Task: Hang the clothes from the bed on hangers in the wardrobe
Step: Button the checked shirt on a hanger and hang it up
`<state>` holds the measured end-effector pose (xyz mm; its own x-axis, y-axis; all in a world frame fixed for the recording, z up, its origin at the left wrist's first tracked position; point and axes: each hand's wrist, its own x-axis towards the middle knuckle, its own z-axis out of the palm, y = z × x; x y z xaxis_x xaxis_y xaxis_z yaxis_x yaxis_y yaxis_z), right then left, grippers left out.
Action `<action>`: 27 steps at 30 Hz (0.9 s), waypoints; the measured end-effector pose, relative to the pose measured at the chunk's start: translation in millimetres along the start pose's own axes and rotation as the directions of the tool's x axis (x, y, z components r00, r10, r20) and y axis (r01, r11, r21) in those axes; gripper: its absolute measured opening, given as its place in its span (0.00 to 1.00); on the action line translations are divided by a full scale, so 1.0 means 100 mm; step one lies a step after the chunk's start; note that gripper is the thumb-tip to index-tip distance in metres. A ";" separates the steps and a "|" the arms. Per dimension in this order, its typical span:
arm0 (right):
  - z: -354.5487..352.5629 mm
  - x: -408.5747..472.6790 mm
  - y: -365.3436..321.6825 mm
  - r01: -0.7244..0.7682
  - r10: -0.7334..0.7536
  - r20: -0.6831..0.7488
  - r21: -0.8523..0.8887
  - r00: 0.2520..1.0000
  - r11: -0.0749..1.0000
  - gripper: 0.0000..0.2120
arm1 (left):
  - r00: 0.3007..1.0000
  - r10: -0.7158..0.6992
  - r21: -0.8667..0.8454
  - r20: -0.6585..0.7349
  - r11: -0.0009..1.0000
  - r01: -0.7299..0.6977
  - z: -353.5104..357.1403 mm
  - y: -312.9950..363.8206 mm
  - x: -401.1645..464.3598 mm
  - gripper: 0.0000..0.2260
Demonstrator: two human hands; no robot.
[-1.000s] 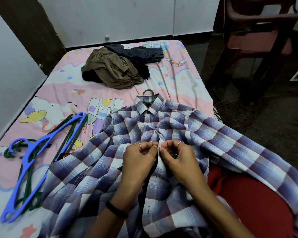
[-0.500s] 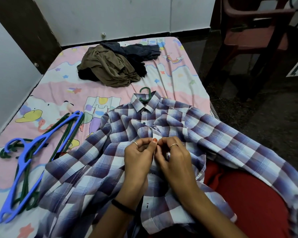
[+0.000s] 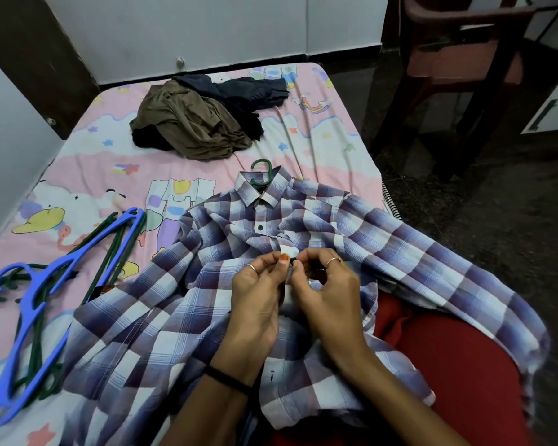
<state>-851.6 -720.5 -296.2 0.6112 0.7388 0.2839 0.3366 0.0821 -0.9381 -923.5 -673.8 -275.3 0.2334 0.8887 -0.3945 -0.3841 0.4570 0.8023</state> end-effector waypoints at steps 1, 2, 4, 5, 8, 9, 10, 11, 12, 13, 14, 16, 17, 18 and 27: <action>0.00 0.02 -0.02 -0.068 0.068 0.005 0.053 0.998 0.996 0.04 | 1.000 0.001 -0.003 0.006 1.000 0.000 0.02 0.00 0.00 0.06; 0.00 0.04 -0.03 -0.143 0.142 0.019 0.110 0.990 0.984 0.06 | 1.000 -0.003 -0.009 0.010 1.000 0.003 0.03 0.00 0.01 0.06; -0.01 0.10 -0.05 -0.262 0.257 0.053 0.219 0.965 0.940 0.09 | 1.000 -0.007 -0.022 0.016 1.000 0.007 0.05 -0.01 0.03 0.06; -0.02 0.13 -0.04 -0.307 0.299 0.071 0.261 0.952 0.915 0.09 | 1.000 -0.008 -0.022 0.023 1.000 0.008 0.05 -0.01 0.03 0.07; -0.07 0.26 0.00 -0.387 0.357 0.153 0.280 0.922 0.879 0.05 | 0.997 -0.034 0.030 0.071 0.999 0.032 0.03 0.03 0.07 0.08; -0.10 0.30 0.01 -0.405 0.364 0.189 0.271 0.912 0.873 0.05 | 0.995 -0.047 0.078 0.092 0.996 0.040 0.03 0.06 0.10 0.08; -0.11 0.35 0.02 -0.422 0.374 0.218 0.254 0.902 0.870 0.06 | 0.993 -0.054 0.137 0.109 0.990 0.039 0.03 0.09 0.13 0.09; -0.13 0.37 0.04 -0.415 0.368 0.227 0.214 0.902 0.884 0.06 | 0.991 -0.053 0.204 0.119 0.979 0.028 0.03 0.13 0.16 0.10; -0.15 0.38 0.03 -0.353 0.324 0.199 0.134 0.925 0.926 0.07 | 0.991 -0.044 0.271 0.130 0.962 0.007 0.05 0.18 0.20 0.11; -0.17 0.37 0.01 -0.243 0.239 0.135 0.018 0.962 0.970 0.07 | 0.989 -0.029 0.332 0.144 0.943 -0.021 0.07 0.23 0.25 0.12; -0.19 0.33 -0.02 -0.109 0.115 0.062 -0.090 0.991 0.990 0.08 | 0.987 -0.012 0.382 0.162 0.923 -0.052 0.10 0.27 0.29 0.13; -0.21 0.20 -0.09 0.108 -0.109 0.002 -0.187 0.994 0.976 0.07 | 0.979 0.020 0.454 0.203 0.884 -0.112 0.16 0.35 0.40 0.13; -0.21 0.13 -0.12 0.154 -0.148 0.044 -0.190 0.988 0.970 0.06 | 0.974 0.037 0.482 0.225 0.864 -0.144 0.18 0.39 0.46 0.12; -0.19 0.06 -0.13 0.169 -0.145 0.128 -0.203 0.981 0.965 0.05 | 0.967 0.057 0.507 0.249 0.843 -0.181 0.20 0.42 0.53 0.12; 0.21 -0.06 0.05 0.060 0.340 0.368 -0.750 0.865 0.659 0.26 | 0.914 0.171 0.742 0.367 0.540 -0.399 0.08 0.33 0.96 0.08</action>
<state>-868.4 -710.7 -306.6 0.3794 0.9136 -0.1462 0.7957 -0.4029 -0.4523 -906.9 -573.9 -283.0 0.4758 0.8776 -0.0591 0.3622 -0.1342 0.9224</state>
